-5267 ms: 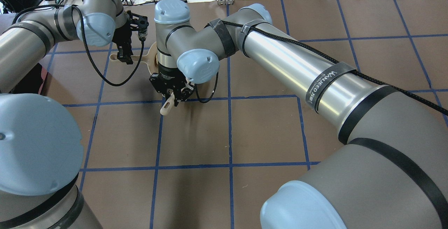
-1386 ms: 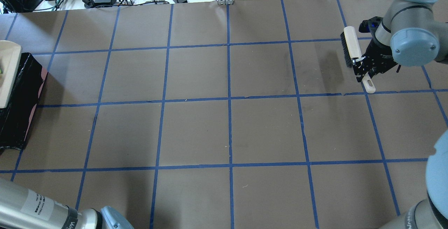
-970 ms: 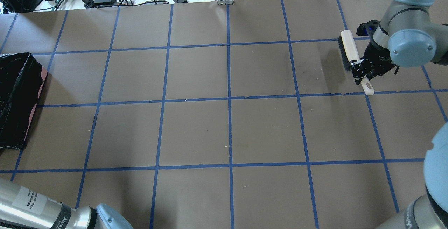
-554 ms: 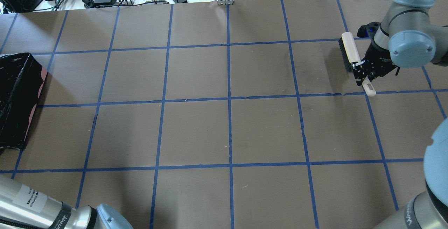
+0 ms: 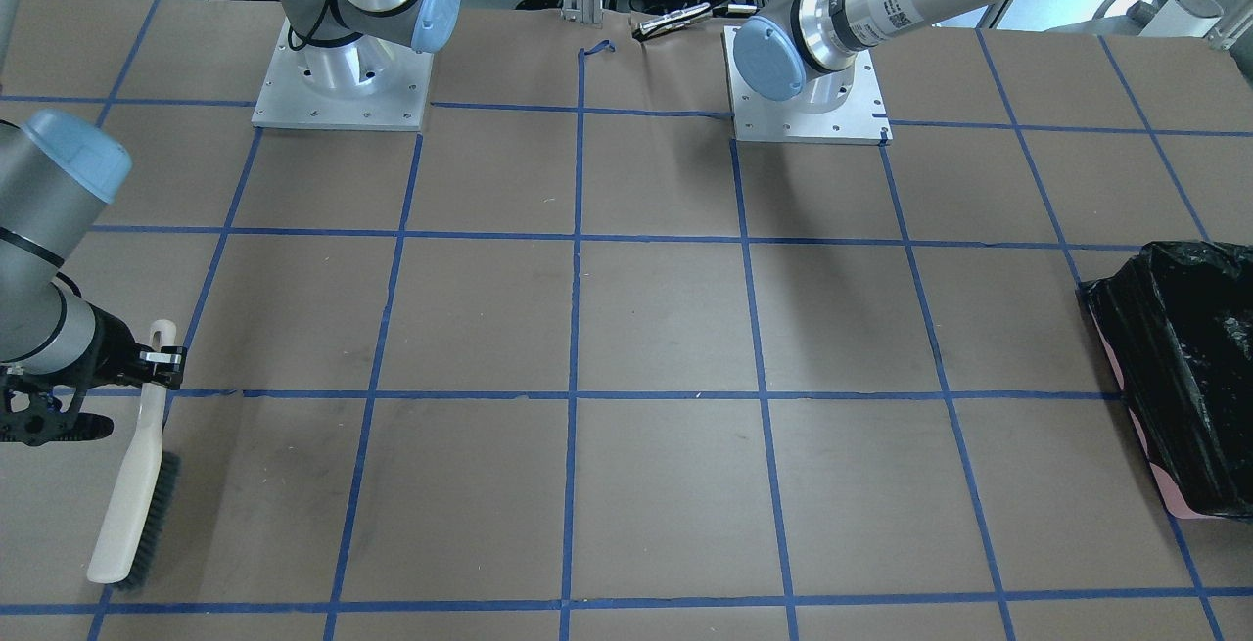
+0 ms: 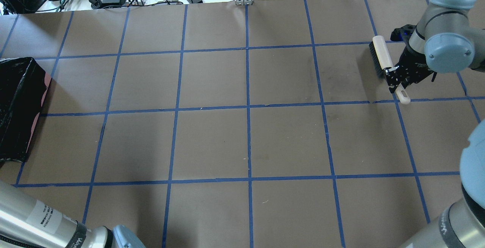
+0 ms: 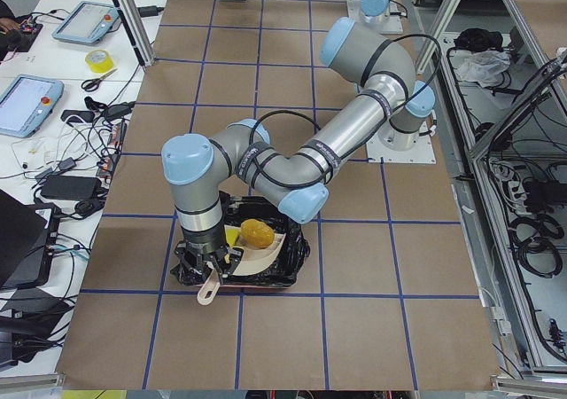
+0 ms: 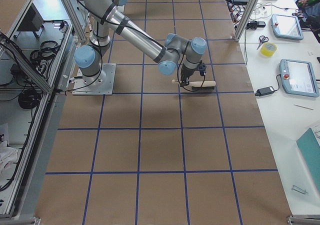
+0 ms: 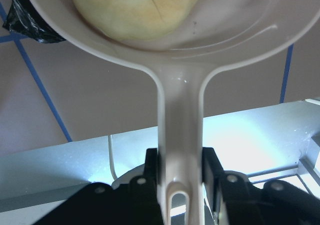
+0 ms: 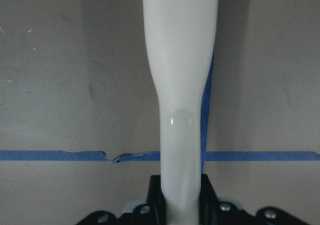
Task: Sweep and dump trash into bin
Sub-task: 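Tilt the dustpan over the black bin with the left gripper to dump the trash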
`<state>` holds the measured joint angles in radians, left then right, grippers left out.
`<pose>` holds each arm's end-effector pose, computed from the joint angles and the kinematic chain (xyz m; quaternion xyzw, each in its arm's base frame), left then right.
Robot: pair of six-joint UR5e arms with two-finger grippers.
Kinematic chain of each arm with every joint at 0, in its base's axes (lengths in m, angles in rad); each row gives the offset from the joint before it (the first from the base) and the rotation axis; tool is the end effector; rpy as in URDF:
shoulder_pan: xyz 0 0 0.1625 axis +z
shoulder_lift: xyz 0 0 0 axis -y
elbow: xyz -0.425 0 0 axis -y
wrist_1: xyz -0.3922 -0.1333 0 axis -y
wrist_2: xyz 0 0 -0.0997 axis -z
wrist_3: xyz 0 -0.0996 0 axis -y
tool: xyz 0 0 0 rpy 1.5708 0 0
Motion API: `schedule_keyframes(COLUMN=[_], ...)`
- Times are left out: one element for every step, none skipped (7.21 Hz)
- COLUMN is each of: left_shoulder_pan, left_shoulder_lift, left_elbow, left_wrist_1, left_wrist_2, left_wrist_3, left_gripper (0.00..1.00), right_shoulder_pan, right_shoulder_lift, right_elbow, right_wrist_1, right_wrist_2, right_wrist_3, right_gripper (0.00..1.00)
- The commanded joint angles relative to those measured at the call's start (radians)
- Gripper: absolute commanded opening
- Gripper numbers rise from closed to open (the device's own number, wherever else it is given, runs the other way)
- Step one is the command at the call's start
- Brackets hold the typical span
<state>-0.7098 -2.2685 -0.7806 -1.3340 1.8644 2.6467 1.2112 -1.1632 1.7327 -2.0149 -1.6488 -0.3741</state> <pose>0.5302 -0.5933 0.4664 0.7450 0.6307 0.1714 0.1332 -0.0884 -0.5920 0.2302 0.0097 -0.9972 -0.0724 0.0139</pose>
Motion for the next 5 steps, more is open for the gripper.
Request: schedule_keyframes(left_shoulder_pan=[-0.023, -0.028, -0.031, -0.031, -0.031], left_shoulder_lift=[0.036, 0.062, 0.084, 0.108, 0.133], left_elbow=[-0.055, -0.112, -0.179, -0.251, -0.293], left_wrist_1=[0.074, 0.155, 0.242, 0.336, 0.36], left_wrist_2=[0.021, 0.022, 0.024, 0.025, 0.027], left_wrist_3=[0.003, 0.007, 0.031, 0.061, 0.07], left_gripper=[0.0, 0.0, 0.0, 0.0, 0.0], right_shoulder_pan=[-0.009, -0.007, -0.007, -0.007, -0.007], right_shoulder_lift=[0.005, 0.008, 0.007, 0.01, 0.017], right_elbow=[-0.007, -0.007, -0.007, -0.007, -0.007], right_wrist_1=[0.001, 0.013, 0.016, 0.015, 0.013], right_wrist_2=[0.003, 0.015, 0.017, 0.015, 0.014], right_wrist_3=[0.001, 0.009, 0.014, 0.009, 0.0], right_gripper=[0.0, 0.0, 0.0, 0.0, 0.0])
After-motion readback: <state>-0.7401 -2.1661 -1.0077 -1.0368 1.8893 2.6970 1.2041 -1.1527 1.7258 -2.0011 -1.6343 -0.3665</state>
